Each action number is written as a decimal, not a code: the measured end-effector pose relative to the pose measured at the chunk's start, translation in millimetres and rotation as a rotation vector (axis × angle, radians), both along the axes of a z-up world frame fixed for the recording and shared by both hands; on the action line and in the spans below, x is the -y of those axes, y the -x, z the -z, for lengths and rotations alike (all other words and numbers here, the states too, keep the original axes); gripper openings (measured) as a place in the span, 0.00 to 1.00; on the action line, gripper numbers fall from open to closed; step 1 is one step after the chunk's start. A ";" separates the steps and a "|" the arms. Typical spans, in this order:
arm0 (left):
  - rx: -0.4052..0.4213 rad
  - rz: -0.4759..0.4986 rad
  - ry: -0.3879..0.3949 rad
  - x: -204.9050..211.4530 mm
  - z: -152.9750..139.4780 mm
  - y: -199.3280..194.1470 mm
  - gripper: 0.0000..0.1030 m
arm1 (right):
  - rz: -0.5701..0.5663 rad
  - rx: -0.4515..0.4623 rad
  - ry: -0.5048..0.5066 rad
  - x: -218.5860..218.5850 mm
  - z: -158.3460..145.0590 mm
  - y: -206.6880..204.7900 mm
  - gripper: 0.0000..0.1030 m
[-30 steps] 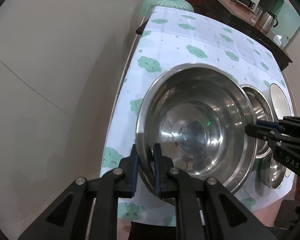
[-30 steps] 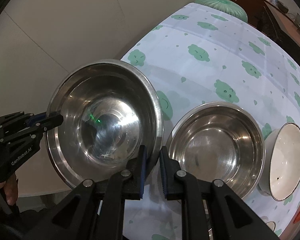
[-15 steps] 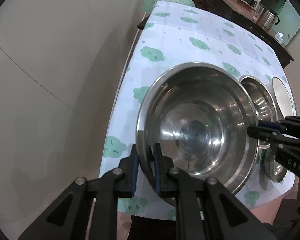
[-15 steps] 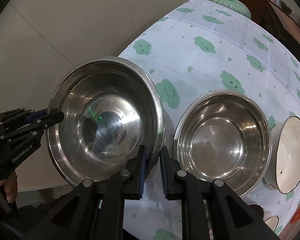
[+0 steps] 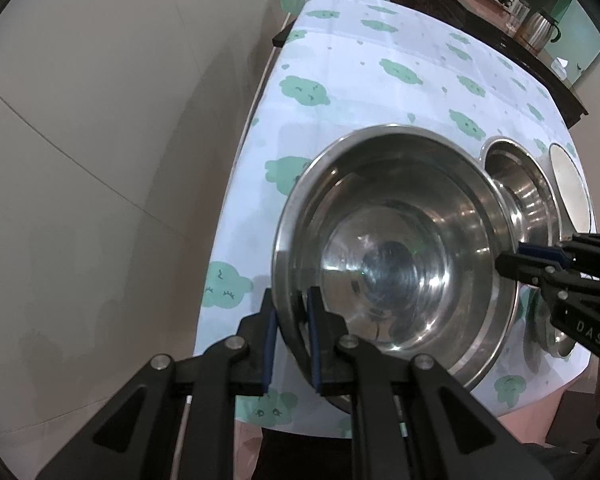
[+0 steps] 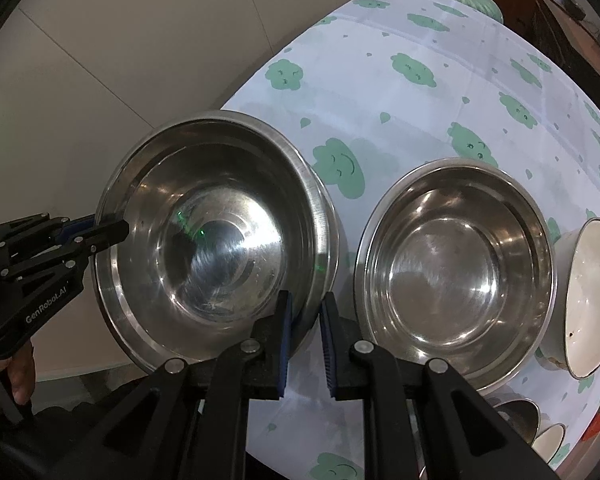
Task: Organize plates and bowls
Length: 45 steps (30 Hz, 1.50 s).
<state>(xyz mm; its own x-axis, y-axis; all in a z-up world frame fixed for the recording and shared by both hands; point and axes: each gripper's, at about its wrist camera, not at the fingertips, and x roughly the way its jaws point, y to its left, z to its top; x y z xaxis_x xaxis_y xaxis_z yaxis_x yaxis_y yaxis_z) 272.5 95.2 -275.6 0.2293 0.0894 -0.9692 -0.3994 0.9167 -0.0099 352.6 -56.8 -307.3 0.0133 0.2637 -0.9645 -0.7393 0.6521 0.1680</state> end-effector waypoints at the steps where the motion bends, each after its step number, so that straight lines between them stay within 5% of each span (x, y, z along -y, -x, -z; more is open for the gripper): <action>1: -0.002 0.000 0.002 -0.3 1.2 -0.4 0.11 | 0.001 -0.004 0.002 -0.1 1.3 0.1 0.15; 41: -0.071 0.007 0.002 1.2 20.6 -10.9 0.14 | 0.003 -0.070 0.038 -3.5 25.8 -7.7 0.19; 45: -0.048 -0.007 0.002 -0.2 14.1 -10.5 0.21 | 0.003 -0.067 0.028 -2.9 22.6 -8.4 0.19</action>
